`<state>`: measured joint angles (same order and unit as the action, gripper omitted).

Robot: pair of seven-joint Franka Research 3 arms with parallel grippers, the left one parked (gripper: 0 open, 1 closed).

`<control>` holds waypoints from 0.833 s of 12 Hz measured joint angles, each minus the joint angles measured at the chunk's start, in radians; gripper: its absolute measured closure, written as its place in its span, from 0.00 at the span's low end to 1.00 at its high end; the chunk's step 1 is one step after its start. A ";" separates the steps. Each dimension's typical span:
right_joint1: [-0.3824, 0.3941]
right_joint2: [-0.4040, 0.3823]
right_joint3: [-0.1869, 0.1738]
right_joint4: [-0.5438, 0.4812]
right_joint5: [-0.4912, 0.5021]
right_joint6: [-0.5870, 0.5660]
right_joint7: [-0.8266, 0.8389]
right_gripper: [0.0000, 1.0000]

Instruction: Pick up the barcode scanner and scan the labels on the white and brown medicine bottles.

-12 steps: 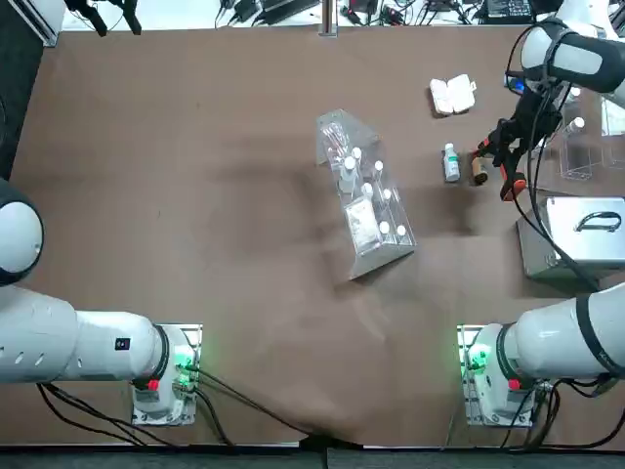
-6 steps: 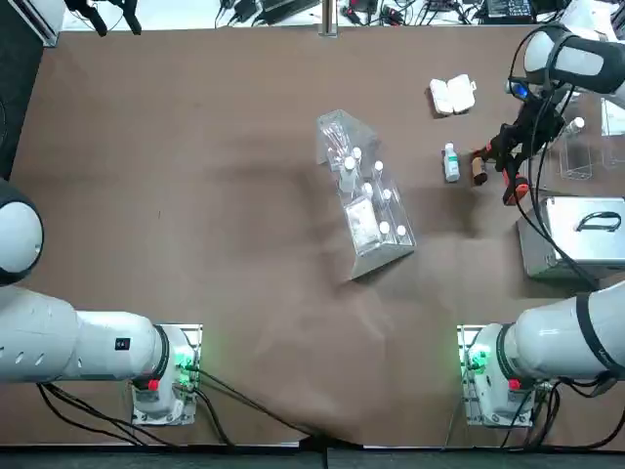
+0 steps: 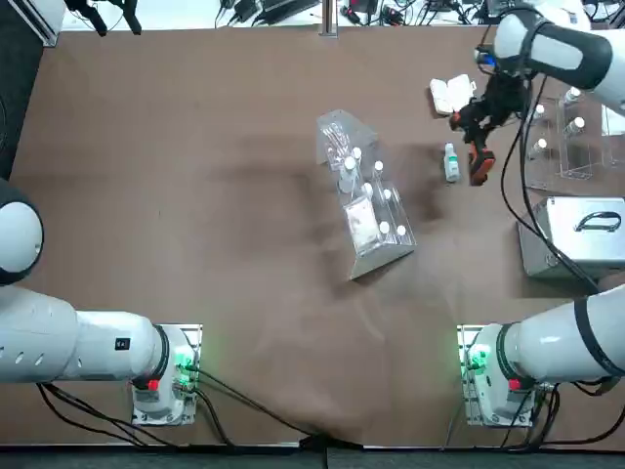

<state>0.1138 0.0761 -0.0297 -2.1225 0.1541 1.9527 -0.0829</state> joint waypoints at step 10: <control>0.209 0.174 0.004 -0.016 0.001 0.304 0.248 0.58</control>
<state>0.3223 0.2496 -0.0260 -2.1385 0.1547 2.2564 0.1653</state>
